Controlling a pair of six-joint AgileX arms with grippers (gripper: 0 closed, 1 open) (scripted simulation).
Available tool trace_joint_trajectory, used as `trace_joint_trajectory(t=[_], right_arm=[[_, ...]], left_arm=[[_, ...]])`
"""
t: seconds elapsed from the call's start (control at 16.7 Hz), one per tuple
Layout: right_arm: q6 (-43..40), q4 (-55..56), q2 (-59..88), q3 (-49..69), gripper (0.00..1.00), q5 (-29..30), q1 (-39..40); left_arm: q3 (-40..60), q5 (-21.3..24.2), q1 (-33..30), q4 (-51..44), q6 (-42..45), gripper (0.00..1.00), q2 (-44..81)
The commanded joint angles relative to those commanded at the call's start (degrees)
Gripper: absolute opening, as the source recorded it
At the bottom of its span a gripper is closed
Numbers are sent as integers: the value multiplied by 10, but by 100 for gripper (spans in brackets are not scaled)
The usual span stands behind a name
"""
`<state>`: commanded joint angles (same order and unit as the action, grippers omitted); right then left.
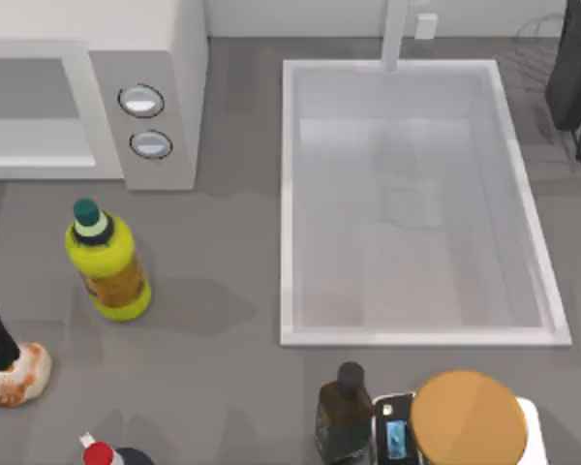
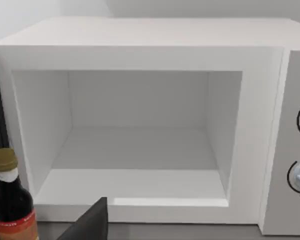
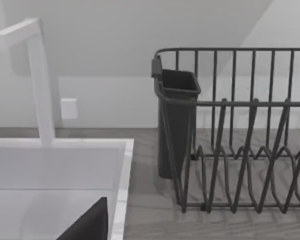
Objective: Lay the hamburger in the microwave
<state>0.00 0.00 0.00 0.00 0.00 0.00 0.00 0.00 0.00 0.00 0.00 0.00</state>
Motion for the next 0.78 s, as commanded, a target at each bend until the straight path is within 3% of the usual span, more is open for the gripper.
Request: trace_joint_trajectory(t=[0.36,0.78], right_arm=[[0,0,0,0,100,0,0],[0,0,0,0,100,0,0]], left_arm=[[49,-8,6,-46,-3,100,62],[233,0,-8,-237,-25,100,369]])
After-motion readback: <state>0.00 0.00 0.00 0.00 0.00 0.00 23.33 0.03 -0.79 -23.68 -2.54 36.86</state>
